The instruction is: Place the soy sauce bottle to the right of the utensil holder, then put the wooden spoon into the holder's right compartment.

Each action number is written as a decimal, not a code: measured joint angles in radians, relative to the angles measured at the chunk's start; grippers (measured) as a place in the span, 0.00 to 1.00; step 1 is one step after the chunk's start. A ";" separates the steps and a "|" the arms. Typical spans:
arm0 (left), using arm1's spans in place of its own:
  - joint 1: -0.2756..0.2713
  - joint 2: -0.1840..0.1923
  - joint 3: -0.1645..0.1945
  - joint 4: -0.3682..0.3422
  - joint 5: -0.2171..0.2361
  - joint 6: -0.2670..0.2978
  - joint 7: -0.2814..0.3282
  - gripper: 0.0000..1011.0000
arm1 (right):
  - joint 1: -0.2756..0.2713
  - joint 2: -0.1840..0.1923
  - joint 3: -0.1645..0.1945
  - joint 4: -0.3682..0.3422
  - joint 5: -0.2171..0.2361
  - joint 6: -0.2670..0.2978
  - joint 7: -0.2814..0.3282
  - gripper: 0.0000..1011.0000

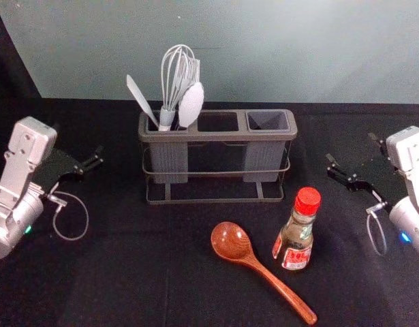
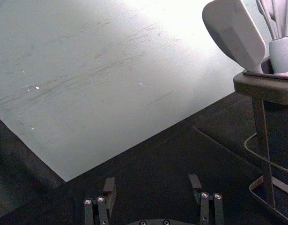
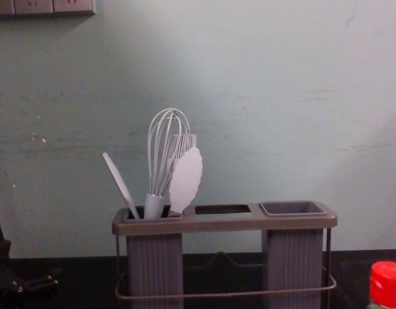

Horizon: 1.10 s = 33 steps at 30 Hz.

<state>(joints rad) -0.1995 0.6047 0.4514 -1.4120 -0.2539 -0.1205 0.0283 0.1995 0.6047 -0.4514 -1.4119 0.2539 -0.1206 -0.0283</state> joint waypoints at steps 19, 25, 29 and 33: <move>0.000 0.000 0.000 0.000 0.000 0.000 0.000 1.00 | 0.000 0.000 0.000 0.000 0.000 0.000 0.000 0.99; 0.000 0.000 0.000 0.000 0.000 0.000 0.000 1.00 | 0.000 0.000 0.000 0.000 0.000 0.000 0.000 0.99; 0.000 0.000 0.000 0.000 0.000 0.000 0.000 1.00 | 0.000 0.000 0.000 0.000 0.000 0.000 0.000 0.99; 0.000 0.000 0.000 0.000 0.000 0.000 0.000 1.00 | 0.000 0.000 0.000 0.000 0.000 0.000 0.000 0.99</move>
<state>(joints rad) -0.1995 0.6047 0.4514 -1.4120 -0.2539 -0.1205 0.0283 0.1995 0.6046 -0.4514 -1.4120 0.2539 -0.1206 -0.0283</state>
